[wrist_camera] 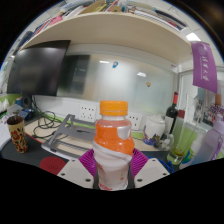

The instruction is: Pour water

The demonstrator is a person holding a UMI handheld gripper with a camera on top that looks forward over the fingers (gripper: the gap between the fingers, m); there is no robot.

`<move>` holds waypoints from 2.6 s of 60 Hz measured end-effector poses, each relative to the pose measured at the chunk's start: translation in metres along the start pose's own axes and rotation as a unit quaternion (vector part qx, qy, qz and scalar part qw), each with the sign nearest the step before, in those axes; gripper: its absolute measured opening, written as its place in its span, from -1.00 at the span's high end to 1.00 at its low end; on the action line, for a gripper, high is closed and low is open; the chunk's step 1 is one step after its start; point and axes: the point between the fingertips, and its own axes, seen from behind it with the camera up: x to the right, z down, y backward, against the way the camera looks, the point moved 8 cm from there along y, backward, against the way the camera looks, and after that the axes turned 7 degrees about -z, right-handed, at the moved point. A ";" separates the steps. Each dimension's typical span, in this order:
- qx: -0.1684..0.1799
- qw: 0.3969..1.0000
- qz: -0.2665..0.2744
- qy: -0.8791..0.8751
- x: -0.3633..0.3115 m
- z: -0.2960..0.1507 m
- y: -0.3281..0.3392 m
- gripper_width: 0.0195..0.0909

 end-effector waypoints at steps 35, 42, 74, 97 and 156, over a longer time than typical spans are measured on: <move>-0.096 0.812 -0.032 0.575 -0.136 -0.119 0.000 0.41; -0.095 0.744 -0.041 0.660 -0.161 -0.128 -0.005 0.41; -0.134 0.596 -0.028 0.791 -0.196 -0.117 -0.007 0.40; -0.028 0.927 -0.039 0.372 -0.183 -0.159 0.036 0.40; -0.017 0.996 -0.068 -0.064 -0.143 -0.025 -0.010 -0.27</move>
